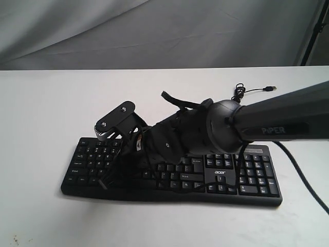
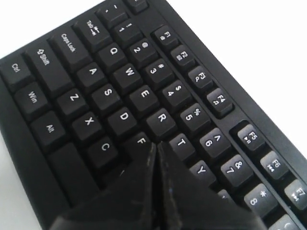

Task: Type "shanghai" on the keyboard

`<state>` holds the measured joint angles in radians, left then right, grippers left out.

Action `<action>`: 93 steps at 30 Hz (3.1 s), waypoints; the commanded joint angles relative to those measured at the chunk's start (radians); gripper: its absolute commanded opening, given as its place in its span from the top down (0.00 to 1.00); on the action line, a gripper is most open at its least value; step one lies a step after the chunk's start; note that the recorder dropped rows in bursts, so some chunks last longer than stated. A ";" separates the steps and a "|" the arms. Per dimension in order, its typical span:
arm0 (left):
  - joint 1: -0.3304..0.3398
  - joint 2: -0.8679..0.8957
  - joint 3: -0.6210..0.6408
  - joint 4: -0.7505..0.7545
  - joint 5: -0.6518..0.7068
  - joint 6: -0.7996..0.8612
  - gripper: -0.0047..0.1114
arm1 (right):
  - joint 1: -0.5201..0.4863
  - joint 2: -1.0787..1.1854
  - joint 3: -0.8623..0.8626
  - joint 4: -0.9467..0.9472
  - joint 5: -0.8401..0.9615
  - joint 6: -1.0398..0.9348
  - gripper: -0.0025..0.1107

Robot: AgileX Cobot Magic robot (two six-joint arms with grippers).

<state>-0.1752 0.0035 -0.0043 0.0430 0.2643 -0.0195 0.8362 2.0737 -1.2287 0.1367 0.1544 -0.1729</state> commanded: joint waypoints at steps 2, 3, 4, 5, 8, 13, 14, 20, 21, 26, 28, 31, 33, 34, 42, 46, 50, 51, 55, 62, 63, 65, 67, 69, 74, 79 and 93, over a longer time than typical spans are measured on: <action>-0.004 -0.003 0.004 0.001 -0.003 -0.003 0.96 | 0.001 0.033 -0.007 -0.002 -0.033 -0.005 0.98; -0.004 -0.003 0.004 0.001 -0.003 -0.003 0.96 | 0.001 0.033 -0.007 -0.002 -0.033 -0.005 0.98; -0.004 -0.003 0.004 0.001 -0.003 -0.003 0.96 | 0.001 0.033 -0.007 -0.002 -0.033 -0.005 0.98; -0.004 -0.003 0.004 0.001 -0.003 -0.003 0.96 | 0.001 0.033 -0.007 -0.002 -0.033 -0.005 0.98; -0.004 -0.003 0.004 0.001 -0.003 -0.003 0.96 | 0.001 0.030 -0.007 -0.002 -0.031 -0.005 0.98; -0.004 -0.003 0.004 0.001 -0.003 -0.003 0.96 | 0.001 0.008 -0.007 -0.015 -0.015 -0.005 0.98; -0.004 -0.003 0.004 0.001 -0.003 -0.003 0.96 | 0.001 0.001 -0.007 -0.019 -0.013 -0.005 0.98; -0.004 -0.003 0.004 0.001 -0.003 -0.003 0.96 | 0.001 -0.046 0.009 -0.033 0.019 -0.007 0.98; -0.004 -0.003 0.004 0.001 -0.003 -0.003 0.96 | 0.001 -0.055 0.020 -0.033 0.014 -0.009 0.98; -0.004 -0.003 0.004 0.001 -0.003 -0.003 0.96 | -0.019 -0.079 0.077 -0.033 -0.023 -0.009 0.98; -0.004 -0.003 0.004 0.001 -0.003 -0.003 0.96 | -0.020 -0.079 0.081 -0.033 -0.023 -0.007 0.98; -0.004 -0.003 0.004 0.001 -0.003 -0.003 0.96 | -0.020 -0.079 0.080 -0.033 -0.021 -0.007 0.98; -0.004 -0.003 0.004 0.001 -0.003 -0.003 0.96 | -0.020 -0.079 0.080 -0.029 -0.029 -0.007 0.98; -0.004 -0.003 0.004 0.001 -0.003 -0.003 0.96 | -0.020 -0.079 0.080 -0.029 -0.029 -0.007 0.98; -0.004 -0.003 0.004 0.001 -0.003 -0.003 0.96 | -0.025 -0.077 0.080 -0.021 -0.041 -0.007 0.98; -0.004 -0.003 0.004 0.001 -0.003 -0.003 0.96 | -0.025 -0.068 0.080 -0.019 -0.039 -0.007 0.98; -0.004 -0.003 0.004 0.001 -0.003 -0.003 0.96 | -0.025 -0.042 0.080 -0.014 -0.051 -0.007 0.98; -0.004 -0.003 0.004 0.001 -0.003 -0.003 0.96 | -0.025 -0.042 0.080 -0.014 -0.057 -0.007 0.98; -0.004 -0.003 0.004 0.001 -0.003 -0.003 0.96 | -0.023 -0.042 0.080 -0.014 -0.059 -0.007 0.98; -0.004 -0.003 0.004 0.001 -0.003 -0.003 0.96 | -0.023 -0.042 0.080 -0.014 -0.059 -0.007 0.98; -0.004 -0.003 0.004 0.001 -0.003 -0.003 0.96 | -0.023 -0.039 0.080 -0.011 -0.059 -0.007 0.98; -0.004 -0.003 0.004 0.001 -0.003 -0.003 0.96 | -0.023 -0.033 0.080 -0.011 -0.064 -0.007 0.98; -0.004 -0.003 0.004 0.001 -0.003 -0.003 0.96 | -0.025 -0.023 0.080 -0.006 -0.064 -0.007 0.98; -0.004 -0.003 0.004 0.001 -0.003 -0.003 0.96 | -0.025 -0.010 0.080 -0.001 -0.062 -0.007 0.98; -0.004 -0.003 0.004 0.001 -0.003 -0.003 0.96 | -0.025 0.001 0.080 0.004 -0.060 -0.007 0.98; -0.004 -0.003 0.004 0.001 -0.003 -0.003 0.96 | -0.025 -0.011 0.080 0.004 -0.051 -0.007 0.98; -0.004 -0.003 0.004 0.001 -0.003 -0.003 0.96 | 0.049 -0.018 -0.107 -0.010 0.035 -0.007 0.98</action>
<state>-0.1752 0.0035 -0.0043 0.0430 0.2643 -0.0195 0.8565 2.0240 -1.2741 0.1349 0.1662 -0.1729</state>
